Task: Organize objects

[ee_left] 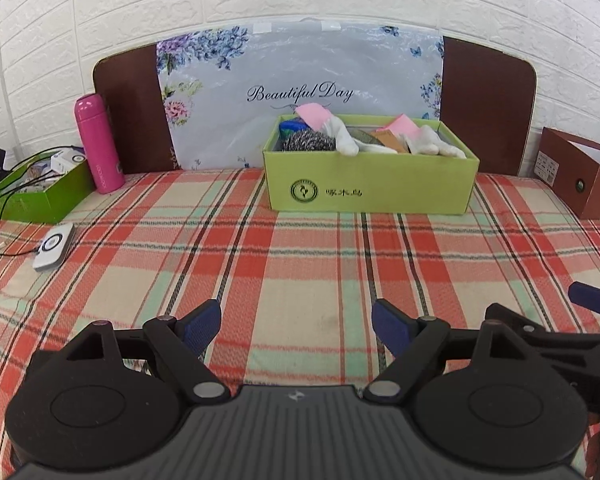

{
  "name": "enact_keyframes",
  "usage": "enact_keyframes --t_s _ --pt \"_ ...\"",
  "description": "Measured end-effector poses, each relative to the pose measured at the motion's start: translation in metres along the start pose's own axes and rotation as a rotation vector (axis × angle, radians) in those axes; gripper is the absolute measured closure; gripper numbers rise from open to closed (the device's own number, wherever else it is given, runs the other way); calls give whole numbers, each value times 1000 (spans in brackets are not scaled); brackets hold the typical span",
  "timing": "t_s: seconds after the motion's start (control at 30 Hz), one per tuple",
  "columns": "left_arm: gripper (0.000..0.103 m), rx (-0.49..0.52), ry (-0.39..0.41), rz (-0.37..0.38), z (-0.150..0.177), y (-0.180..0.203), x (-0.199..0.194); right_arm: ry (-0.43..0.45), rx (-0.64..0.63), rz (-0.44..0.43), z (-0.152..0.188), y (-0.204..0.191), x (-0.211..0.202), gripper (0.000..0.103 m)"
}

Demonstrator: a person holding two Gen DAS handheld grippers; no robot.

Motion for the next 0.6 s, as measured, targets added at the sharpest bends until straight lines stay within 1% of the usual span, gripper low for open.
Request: enact_keyframes --t_s 0.17,0.4,0.6 --pt "17 -25 -29 43 10 4 8 6 2 14 10 0 -6 0" --pt "17 -34 -58 71 14 11 21 7 10 21 13 3 -10 0" --pt "17 -31 -62 62 14 13 23 -11 2 18 15 -1 -4 0"
Point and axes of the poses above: each gripper's, at about its wrist camera, not at the fingertips, and x roughly the way its jaws point, y to its right, z to its underside, the point moved 6 cm from there along x, roughly the way its jaws point, and after that the axes turned 10 degrees about -y, right-handed, at the moved point
